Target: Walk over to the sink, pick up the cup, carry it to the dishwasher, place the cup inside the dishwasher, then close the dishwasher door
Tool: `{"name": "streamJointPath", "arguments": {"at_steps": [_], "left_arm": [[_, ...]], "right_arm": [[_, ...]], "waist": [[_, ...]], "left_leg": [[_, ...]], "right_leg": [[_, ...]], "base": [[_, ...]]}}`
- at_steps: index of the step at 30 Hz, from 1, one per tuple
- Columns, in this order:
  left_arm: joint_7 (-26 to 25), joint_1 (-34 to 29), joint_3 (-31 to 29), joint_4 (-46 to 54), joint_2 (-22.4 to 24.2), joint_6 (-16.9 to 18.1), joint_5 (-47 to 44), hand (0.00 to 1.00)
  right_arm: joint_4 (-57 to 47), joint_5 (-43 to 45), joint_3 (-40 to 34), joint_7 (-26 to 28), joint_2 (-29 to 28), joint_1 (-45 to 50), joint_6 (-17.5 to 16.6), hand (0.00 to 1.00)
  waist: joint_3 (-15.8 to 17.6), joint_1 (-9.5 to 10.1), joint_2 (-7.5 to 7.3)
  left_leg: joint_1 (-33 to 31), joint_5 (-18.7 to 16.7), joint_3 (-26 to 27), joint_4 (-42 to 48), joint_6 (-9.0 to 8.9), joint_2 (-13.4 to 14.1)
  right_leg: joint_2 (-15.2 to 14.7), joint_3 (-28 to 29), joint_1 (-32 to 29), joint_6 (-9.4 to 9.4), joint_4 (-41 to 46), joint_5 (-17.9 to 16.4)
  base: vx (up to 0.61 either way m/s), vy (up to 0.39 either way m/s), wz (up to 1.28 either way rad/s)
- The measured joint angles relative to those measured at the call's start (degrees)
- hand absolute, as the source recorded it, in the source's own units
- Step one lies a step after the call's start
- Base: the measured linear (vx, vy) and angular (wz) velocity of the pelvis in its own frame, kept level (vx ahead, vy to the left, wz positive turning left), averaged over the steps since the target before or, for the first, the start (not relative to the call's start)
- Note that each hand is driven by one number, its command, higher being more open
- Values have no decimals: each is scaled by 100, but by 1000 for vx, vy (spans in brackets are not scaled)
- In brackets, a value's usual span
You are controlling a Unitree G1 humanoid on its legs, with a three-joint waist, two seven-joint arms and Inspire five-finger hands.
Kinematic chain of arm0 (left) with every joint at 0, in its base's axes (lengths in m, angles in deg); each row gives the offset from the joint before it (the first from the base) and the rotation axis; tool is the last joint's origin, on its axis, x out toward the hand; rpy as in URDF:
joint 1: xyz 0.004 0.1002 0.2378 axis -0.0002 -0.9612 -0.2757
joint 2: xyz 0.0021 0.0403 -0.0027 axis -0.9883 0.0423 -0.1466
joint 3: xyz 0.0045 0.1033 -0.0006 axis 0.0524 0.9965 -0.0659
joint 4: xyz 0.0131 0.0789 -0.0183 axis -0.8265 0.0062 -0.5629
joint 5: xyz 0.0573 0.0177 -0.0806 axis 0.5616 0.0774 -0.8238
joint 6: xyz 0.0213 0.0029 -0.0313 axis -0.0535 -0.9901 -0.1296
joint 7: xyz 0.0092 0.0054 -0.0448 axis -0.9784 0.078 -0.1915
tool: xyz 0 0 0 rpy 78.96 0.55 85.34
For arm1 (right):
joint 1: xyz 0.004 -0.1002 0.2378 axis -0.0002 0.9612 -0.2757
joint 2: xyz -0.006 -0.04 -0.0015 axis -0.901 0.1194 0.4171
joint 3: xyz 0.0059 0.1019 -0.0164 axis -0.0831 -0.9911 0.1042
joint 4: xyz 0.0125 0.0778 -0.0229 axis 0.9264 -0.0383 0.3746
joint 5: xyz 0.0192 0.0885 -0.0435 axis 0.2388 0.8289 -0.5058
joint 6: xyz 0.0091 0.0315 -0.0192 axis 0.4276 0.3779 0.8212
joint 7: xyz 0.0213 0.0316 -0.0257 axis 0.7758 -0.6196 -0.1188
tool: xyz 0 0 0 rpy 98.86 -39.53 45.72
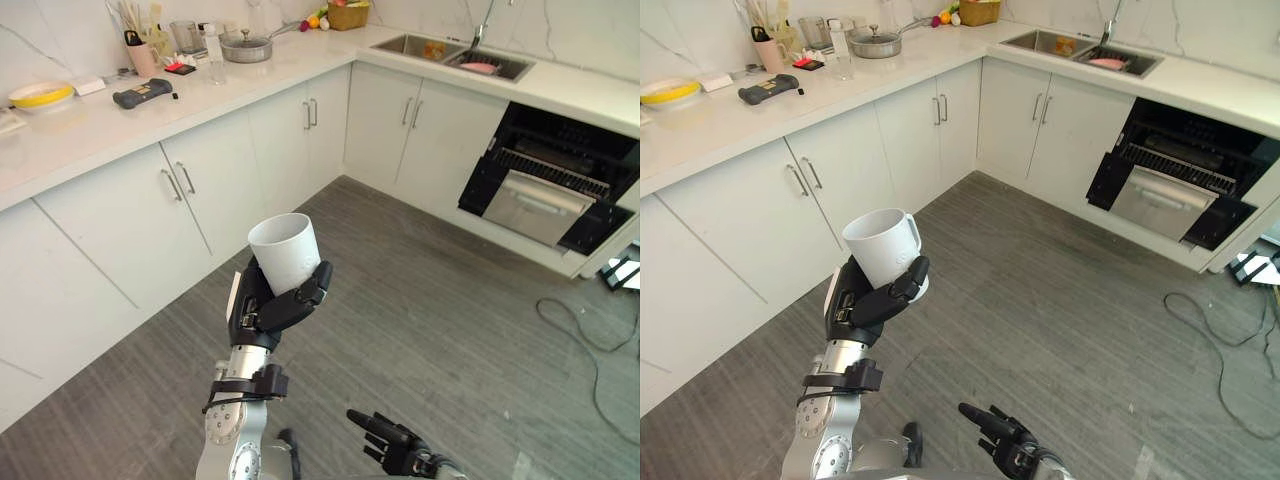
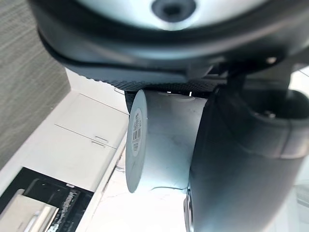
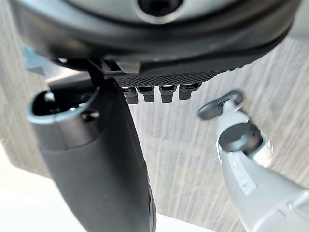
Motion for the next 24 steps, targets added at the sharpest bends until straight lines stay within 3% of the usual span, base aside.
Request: {"name": "streamJointPath", "arguments": {"at_steps": [1, 2, 3, 4, 5, 6, 7, 9, 11, 12, 13, 14, 15, 16, 17, 20, 22, 24], "left_arm": [[15, 77, 3, -65, -45, -1, 0, 0], [25, 182, 12, -150, -79, -1, 0, 0], [25, 229, 12, -185, -92, 0, 0, 0], [11, 283, 15, -284, -128, -12, 0, 0], [-48, 283, -2, -331, -141, -23, 7, 0], [-112, 284, 14, -351, -147, -31, 29, 0], [-264, 313, 122, -405, -191, -37, 84, 0], [-295, 438, 231, -509, -236, -48, 86, 0], [-340, 577, 335, -548, -207, -151, 66, 0], [-338, 586, 346, -546, -187, -159, 60, 0], [-331, 624, 368, -525, -158, -159, 35, 0], [-318, 653, 392, -422, -158, -157, -5, 0], [-310, 656, 415, -411, -135, -145, -7, 0], [-332, 637, 465, -548, 0, -164, -7, 0], [-362, 663, 599, -595, 75, -197, 22, 0], [-239, 681, 984, -739, 74, -197, 132, 0], [-102, 680, 999, -723, 98, -171, 165, 0], [-137, 668, 868, -720, 99, -124, 182, 0]], "right_arm": [[124, 5, -2, -12, -3, 0, -13, 100], [239, 22, 3, -30, 30, -4, -90, 100], [279, 60, -3, -34, 51, -31, -102, 100], [327, 92, -10, -53, 105, -114, -100, 100], [254, 85, -2, 2, 150, -189, -144, 100], [170, 81, -4, 36, 169, -216, -177, 100], [-35, 61, -5, 125, 188, -277, -219, 100], [-109, 78, -7, 150, 184, -364, -292, 100], [-325, 87, -158, 86, 134, -409, -300, 100], [-392, 91, -196, 49, 108, -392, -290, 100], [-520, 95, -236, -22, 52, -326, -221, 100], [-628, 94, -228, -50, -4, -203, -112, 100], [-664, 94, -228, -53, -29, -155, -101, 100], [-654, 85, -238, -72, 55, -239, -79, 100], [-686, 42, -246, -77, 109, -290, -25, 100], [-962, 54, -291, -86, 125, -267, 214, 100], [-1114, 52, -284, -116, 128, -184, 328, 100], [-1253, 52, -244, -225, 100, -134, 583, 100]], "waist": [[-12, -7, -18], [-66, -9, -34], [-64, -40, -45], [-11, -91, -58], [28, -158, -30], [58, -231, 11], [95, -459, 89], [96, -592, 100], [221, -643, 198], [244, -640, 243], [279, -639, 296], [271, -643, 193], [283, -619, 205], [292, -478, 586], [418, -462, 700], [498, -496, 702], [474, -471, 695], [426, -460, 747]], "left_leg": [[150, -97, -1, -18, 9, -31], [532, -337, 1, -338, -23, -113], [742, -419, 27, -575, -73, -168], [1184, -467, 121, -971, 17, -295], [1580, -502, 249, -1279, 16, -334], [1774, -515, 275, -1414, -3, -299], [2134, -497, 265, -1677, -113, -142], [2339, -507, 245, -1825, -229, 17], [2711, -574, 244, -1916, -346, 245], [2806, -618, 244, -1906, -406, 314], [2969, -797, 234, -1849, -562, 431], [3067, -1162, 196, -1684, -864, 415], [3150, -1375, 169, -1591, -996, 462], [3207, -1545, 139, -1501, -964, 725], [3154, -1515, -63, -1331, -866, 774], [3062, -1333, -495, -746, -894, 848], [2974, -1241, -613, -216, -815, 901], [2429, -800, -798, 1176, -331, 1098]], "right_leg": [[-21, -25, -115, 69, 383, 234], [-131, -74, -505, 478, 1273, 831], [-234, -145, -700, 729, 1687, 1254], [-578, -446, -1125, 609, 2533, 2126], [-854, -698, -1747, 106, 3524, 1845], [-854, -781, -2014, -101, 3870, 1630], [-680, -1012, -2591, -115, 4114, 1066], [-518, -1254, -3107, -46, 3598, 659], [-414, -1719, -3354, -86, 1771, 468], [-361, -1826, -3298, -87, 1151, 478], [-201, -1882, -3138, -107, -315, 675], [-65, -1577, -2930, -180, -1812, 1230], [10, -1406, -2822, -328, -1987, 2159], [357, -1372, -2789, -375, -1978, 2141], [424, -1361, -2759, -381, -1835, 1966], [405, -1464, -2754, -443, -1078, 1268], [431, -1483, -2784, -480, -683, 893], [656, -1481, -2613, -550, -642, 604]], "base": [[524, 103, 5], [424, 92, -2], [486, 101, -16], [363, 49, -41], [341, 34, -48], [327, -8, -34], [328, -48, 0], [357, -103, 11], [434, -214, 9], [461, -271, 11], [488, -312, 20], [496, -321, 19], [468, -314, -18], [377, -238, -40], [346, -236, -38], [212, -160, 7], [235, -174, -2], [206, -177, -23]]}}
